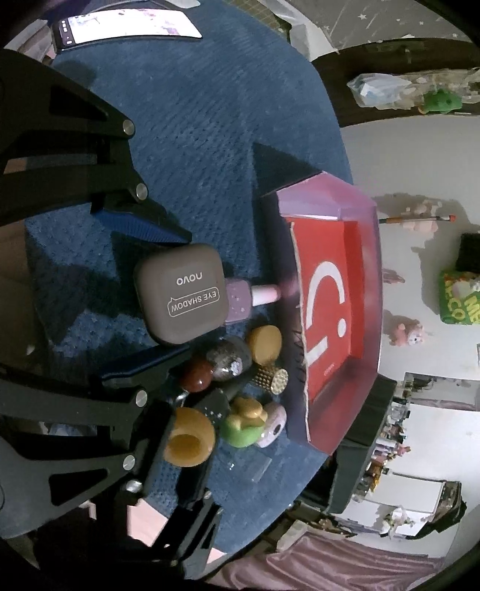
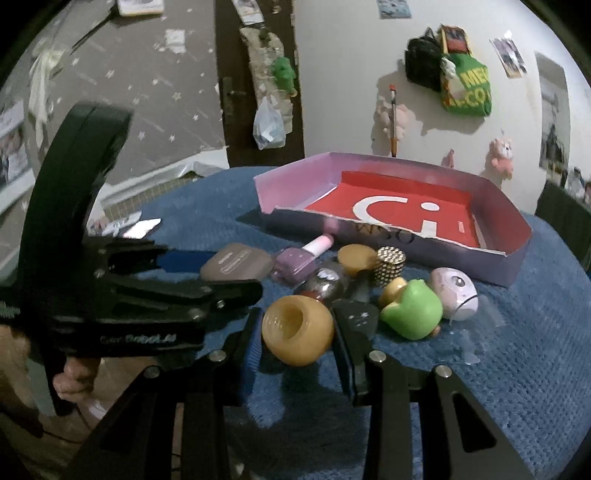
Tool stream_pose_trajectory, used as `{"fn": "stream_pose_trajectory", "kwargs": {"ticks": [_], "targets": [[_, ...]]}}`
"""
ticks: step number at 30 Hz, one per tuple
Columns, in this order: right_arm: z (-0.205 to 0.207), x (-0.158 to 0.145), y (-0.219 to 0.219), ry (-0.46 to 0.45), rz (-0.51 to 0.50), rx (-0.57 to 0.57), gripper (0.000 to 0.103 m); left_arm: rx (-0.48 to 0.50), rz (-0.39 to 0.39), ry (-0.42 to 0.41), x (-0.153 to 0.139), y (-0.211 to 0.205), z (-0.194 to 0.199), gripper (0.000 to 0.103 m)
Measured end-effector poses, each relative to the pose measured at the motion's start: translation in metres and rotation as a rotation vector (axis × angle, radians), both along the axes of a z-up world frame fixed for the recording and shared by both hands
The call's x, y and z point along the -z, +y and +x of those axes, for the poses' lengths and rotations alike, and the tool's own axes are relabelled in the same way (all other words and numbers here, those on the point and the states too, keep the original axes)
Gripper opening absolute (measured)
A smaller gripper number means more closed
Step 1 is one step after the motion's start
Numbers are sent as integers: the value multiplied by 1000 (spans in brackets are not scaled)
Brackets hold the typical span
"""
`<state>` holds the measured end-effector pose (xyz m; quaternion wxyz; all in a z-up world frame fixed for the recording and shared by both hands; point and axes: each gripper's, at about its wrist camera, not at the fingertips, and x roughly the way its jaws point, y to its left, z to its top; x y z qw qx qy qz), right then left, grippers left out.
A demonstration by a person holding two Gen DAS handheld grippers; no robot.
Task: Organize rigid objects
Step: 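Grasp the grey eye shadow compact with the left gripper while the right gripper grasps the orange ring sponge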
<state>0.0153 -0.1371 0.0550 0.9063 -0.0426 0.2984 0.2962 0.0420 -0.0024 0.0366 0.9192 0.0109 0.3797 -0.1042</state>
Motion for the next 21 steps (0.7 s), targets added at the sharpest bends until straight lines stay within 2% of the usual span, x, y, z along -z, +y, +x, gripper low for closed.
{"fn": "stream_pose_trajectory", "kwargs": {"ticks": [10, 21], "targets": [[18, -25, -15, 3, 52, 20, 38, 16, -11, -59, -21, -6, 4, 52], [35, -40, -19, 14, 79, 21, 38, 34, -10, -123, -43, -16, 16, 52]]}}
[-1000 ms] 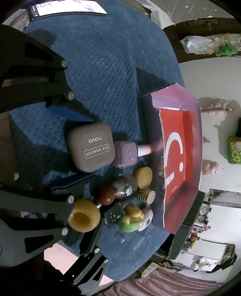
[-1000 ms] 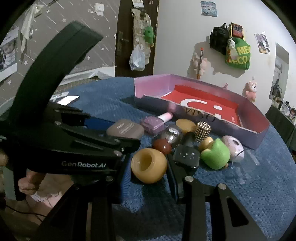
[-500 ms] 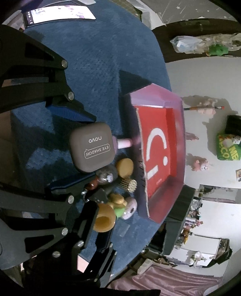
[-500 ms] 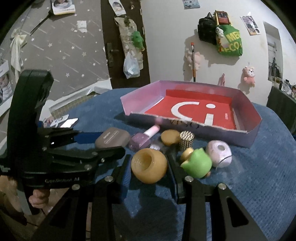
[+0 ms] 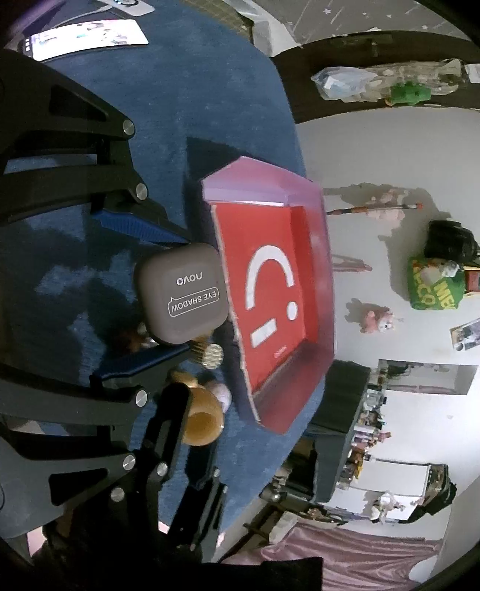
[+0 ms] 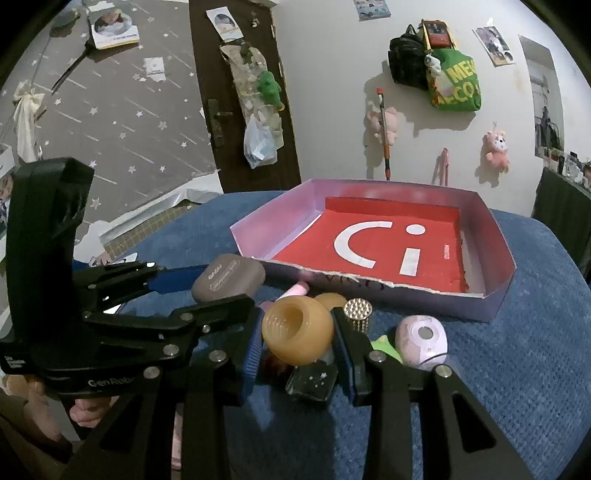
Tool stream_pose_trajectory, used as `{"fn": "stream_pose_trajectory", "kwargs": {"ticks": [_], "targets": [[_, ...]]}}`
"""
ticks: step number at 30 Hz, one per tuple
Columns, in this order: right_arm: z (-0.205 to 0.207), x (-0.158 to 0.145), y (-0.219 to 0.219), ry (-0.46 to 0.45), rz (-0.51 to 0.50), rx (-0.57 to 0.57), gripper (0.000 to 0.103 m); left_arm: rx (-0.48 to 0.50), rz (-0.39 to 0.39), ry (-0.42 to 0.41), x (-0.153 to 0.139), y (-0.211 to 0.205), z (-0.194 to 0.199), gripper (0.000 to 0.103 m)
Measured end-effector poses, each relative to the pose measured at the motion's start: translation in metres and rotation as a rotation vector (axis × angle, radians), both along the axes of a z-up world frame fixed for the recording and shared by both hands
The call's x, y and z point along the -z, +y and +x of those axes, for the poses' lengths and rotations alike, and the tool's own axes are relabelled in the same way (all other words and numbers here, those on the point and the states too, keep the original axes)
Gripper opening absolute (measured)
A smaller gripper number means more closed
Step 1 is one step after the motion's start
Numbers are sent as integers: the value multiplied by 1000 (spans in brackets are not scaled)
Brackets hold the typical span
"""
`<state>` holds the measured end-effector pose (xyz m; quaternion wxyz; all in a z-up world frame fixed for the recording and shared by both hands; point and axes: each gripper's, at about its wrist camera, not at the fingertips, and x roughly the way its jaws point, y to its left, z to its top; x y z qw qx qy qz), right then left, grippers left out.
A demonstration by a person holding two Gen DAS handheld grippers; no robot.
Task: Organize rigid objects
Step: 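Grasp the grey eye shadow compact with the left gripper while the right gripper grasps the orange ring sponge, then carry the compact and the orange sponge over the red box with both grippers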
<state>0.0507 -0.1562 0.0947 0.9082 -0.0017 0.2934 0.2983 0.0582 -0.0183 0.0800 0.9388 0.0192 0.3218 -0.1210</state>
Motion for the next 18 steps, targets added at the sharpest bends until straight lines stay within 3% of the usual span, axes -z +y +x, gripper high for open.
{"fn": "stream_pose_trajectory", "kwargs": {"ticks": [18], "targets": [[8, -32, -18, 21, 55, 34, 39, -19, 1, -65, -38, -7, -3, 52]]}}
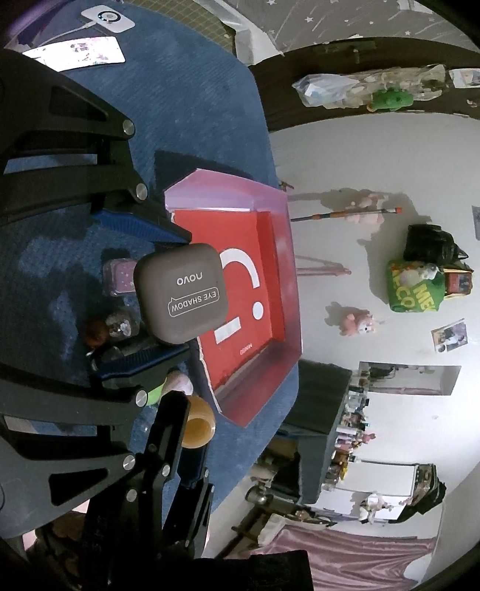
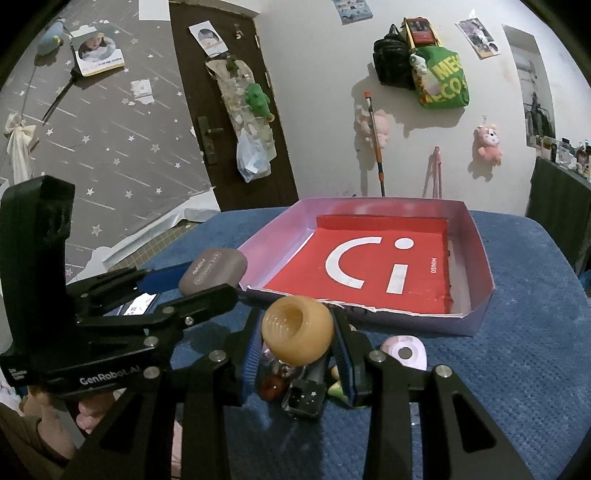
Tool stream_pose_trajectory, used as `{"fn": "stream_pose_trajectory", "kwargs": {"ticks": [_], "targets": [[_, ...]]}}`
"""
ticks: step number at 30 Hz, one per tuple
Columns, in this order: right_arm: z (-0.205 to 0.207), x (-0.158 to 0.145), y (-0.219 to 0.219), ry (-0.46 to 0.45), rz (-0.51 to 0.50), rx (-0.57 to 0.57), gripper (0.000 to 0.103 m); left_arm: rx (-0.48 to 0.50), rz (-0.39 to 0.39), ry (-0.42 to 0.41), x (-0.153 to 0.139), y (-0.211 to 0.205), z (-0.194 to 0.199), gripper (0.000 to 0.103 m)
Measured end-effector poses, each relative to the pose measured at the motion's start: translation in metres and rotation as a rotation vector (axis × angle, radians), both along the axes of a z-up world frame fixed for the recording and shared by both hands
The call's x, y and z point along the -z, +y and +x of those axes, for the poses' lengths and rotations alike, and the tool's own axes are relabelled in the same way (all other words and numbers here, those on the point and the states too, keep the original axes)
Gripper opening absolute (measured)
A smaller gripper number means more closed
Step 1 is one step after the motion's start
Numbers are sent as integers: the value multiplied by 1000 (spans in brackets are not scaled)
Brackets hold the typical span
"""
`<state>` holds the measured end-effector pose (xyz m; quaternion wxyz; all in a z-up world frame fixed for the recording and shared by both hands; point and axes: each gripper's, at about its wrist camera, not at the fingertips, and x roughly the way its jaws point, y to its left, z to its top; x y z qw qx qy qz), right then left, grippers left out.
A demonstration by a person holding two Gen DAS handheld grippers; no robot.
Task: Organize rigid objects
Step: 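Carry the compact and the orange sponge over the red box with both grippers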
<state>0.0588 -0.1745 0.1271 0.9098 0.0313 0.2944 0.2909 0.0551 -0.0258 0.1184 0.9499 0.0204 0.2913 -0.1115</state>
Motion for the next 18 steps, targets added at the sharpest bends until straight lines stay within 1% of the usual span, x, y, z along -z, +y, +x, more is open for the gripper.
{"fn": "stream_pose_trajectory", "kwargs": {"ticks": [5, 8, 12, 18], "targets": [[5, -8, -8, 2, 3, 17, 38, 6, -4, -5, -7, -4, 7, 52], [14, -11, -13, 18, 6, 27, 38, 10, -8, 2, -12, -6, 18, 52], [33, -18, -18, 38, 4, 50, 38, 15, -9, 6, -18, -7, 40, 52], [71, -25, -18, 60, -16, 70, 38, 4, -19, 27, -18, -5, 81, 52]]}}
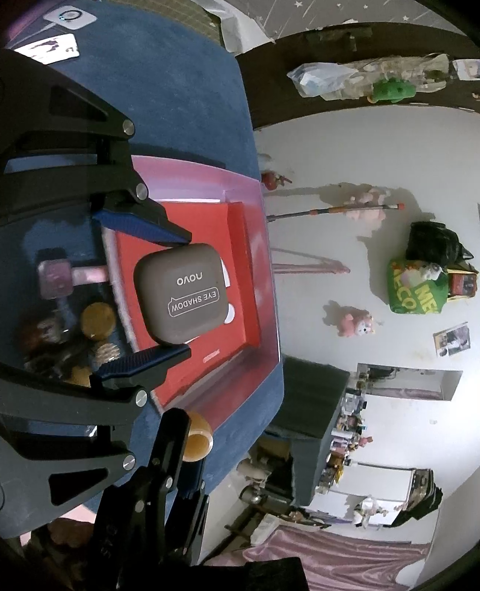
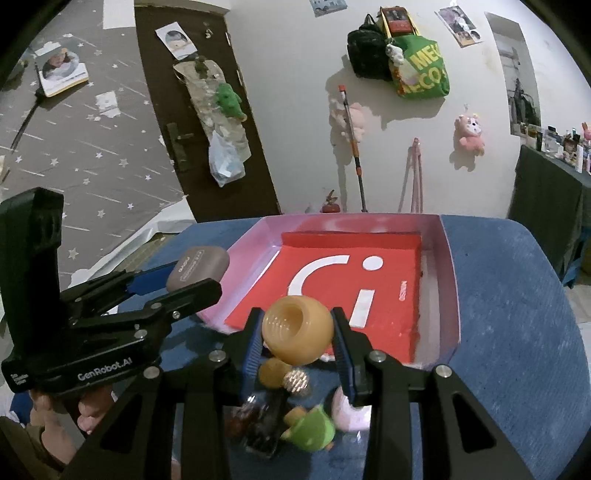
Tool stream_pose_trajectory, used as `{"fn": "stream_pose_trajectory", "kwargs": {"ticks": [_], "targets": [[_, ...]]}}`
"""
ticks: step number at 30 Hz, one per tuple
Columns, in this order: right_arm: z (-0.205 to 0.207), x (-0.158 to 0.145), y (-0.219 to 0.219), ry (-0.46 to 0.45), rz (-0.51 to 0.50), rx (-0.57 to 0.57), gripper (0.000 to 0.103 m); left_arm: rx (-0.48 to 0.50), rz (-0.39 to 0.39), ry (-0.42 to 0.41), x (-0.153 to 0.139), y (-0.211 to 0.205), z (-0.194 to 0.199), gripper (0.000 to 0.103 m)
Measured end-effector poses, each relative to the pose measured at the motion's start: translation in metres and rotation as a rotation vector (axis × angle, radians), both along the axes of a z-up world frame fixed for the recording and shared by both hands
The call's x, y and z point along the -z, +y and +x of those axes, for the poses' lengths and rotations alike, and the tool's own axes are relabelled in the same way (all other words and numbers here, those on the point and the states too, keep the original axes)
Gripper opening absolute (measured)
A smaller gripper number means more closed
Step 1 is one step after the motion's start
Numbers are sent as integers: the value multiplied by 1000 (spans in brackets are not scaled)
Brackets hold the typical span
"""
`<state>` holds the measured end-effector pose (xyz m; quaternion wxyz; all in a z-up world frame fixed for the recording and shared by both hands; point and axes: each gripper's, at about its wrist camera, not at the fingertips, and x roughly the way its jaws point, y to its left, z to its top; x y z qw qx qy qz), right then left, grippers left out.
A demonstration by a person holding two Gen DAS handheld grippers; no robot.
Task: Organize rigid objects
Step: 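Carry the compact and the orange sponge over the red box with both grippers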
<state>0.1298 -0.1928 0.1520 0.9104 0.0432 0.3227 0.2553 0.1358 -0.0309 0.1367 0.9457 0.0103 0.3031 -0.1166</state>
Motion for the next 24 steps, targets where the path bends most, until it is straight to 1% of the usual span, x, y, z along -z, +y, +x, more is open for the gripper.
{"fn": "stream_pose_trajectory", "kwargs": {"ticks": [5, 11, 14, 18, 24], "targets": [[33, 10, 5, 38, -1, 6, 39, -14, 0, 31, 6, 6, 32, 52], [75, 28, 13, 102, -21, 6, 39, -40, -11, 91, 22, 15, 72, 52], [97, 39, 15, 148, -22, 13, 39, -51, -23, 125, 33, 20, 91, 52], [125, 53, 18, 201, -33, 22, 39, -58, -31, 196, 52, 21, 116, 52], [150, 74, 22, 262, -64, 39, 39, -63, -25, 271, 74, 17, 143, 52]]}}
